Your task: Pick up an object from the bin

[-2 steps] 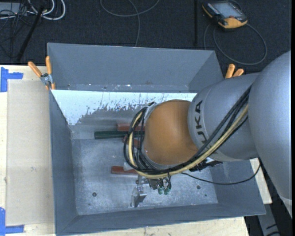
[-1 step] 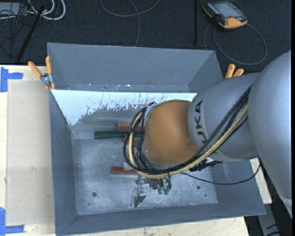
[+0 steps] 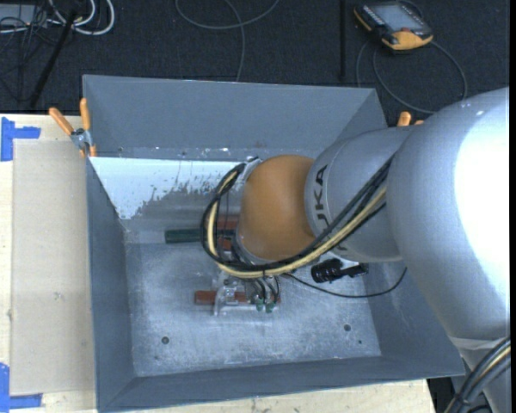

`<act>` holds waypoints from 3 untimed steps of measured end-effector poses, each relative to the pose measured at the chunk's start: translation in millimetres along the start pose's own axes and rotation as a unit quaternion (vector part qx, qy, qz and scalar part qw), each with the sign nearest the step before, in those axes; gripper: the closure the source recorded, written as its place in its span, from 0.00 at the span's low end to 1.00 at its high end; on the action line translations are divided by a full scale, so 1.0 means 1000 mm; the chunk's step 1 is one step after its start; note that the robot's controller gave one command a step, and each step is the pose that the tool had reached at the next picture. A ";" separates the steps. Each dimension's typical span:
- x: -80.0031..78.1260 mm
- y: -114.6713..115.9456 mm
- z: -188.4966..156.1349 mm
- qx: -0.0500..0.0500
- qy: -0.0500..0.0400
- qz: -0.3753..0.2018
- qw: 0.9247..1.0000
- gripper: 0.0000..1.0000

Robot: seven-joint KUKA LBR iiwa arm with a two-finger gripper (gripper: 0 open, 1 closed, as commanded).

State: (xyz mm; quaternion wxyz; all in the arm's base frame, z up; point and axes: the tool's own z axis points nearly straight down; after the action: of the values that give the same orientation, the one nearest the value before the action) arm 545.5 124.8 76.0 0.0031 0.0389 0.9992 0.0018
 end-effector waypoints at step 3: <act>0.009 0.010 -0.122 0.002 0.003 -0.017 1.000 1.00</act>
Offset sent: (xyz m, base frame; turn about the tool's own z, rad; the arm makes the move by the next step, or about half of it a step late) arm -0.0091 0.0101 0.1228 -0.0368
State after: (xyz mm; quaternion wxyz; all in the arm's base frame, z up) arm 536.5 135.0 198.1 -0.0003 0.0216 0.9998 0.0004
